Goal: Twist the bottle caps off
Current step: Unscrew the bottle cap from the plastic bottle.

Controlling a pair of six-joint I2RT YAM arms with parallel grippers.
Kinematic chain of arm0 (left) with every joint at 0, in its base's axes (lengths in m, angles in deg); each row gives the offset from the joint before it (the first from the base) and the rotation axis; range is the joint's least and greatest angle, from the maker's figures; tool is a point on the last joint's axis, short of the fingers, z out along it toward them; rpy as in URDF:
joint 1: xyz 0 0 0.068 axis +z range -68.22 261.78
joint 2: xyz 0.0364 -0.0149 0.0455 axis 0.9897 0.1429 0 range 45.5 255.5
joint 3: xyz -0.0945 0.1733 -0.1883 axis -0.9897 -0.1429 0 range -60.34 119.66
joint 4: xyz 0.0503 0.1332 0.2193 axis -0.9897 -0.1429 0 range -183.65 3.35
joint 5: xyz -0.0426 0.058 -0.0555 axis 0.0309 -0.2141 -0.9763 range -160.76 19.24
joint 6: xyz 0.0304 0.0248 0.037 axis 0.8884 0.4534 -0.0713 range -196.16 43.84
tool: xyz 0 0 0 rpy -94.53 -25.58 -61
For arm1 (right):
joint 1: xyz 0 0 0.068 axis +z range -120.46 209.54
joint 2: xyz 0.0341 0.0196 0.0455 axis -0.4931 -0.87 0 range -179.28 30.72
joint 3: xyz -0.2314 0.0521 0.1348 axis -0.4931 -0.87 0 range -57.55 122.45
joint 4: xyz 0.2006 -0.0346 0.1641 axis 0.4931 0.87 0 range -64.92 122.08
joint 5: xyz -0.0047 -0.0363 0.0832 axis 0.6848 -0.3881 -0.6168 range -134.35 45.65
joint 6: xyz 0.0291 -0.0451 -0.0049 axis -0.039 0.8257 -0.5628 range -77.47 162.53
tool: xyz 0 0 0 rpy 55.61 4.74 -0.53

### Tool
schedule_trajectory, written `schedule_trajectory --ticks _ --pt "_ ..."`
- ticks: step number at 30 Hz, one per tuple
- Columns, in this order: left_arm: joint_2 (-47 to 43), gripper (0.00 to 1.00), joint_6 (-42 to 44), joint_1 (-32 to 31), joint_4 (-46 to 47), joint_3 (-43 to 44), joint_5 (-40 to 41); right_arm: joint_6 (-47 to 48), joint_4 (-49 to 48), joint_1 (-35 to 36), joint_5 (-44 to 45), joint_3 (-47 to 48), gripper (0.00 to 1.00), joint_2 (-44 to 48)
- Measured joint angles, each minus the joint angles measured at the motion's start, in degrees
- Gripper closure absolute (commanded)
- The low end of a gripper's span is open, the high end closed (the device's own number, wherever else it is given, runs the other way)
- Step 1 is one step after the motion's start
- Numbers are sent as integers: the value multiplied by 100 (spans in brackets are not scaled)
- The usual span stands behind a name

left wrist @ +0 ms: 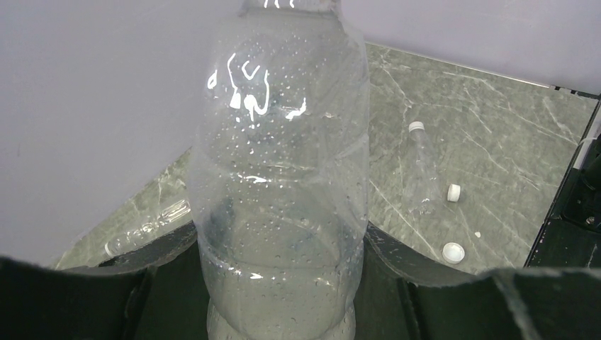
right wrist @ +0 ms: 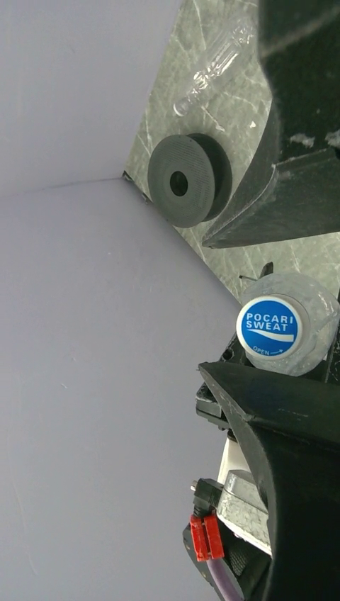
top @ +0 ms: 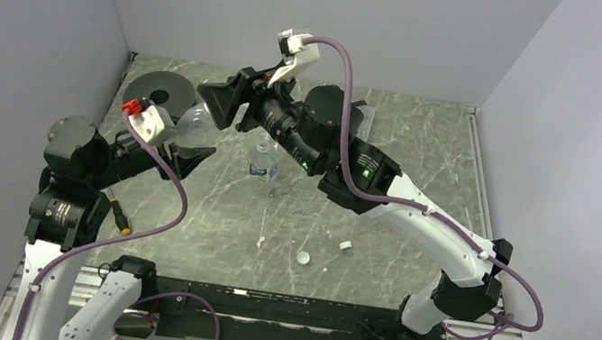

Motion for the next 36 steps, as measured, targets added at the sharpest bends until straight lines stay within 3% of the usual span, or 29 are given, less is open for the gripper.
schedule_trajectory --ticks 8,18,25,28,36 --pt "0 100 -2 0 0 0 -4 -90 22 -24 -221 232 52 -284" --pt "0 100 -22 0 35 -2 -15 -170 35 -24 -332 315 100 -402" --pt "57 100 -306 4 103 7 -160 -105 -17 -50 -402 313 100 -402" --pt "168 100 -756 20 155 79 -492 35 -289 -184 -870 129 100 -299" --pt "575 100 -2911 -11 1502 146 -2343 -101 -1462 -979 -3998 -527 100 184"
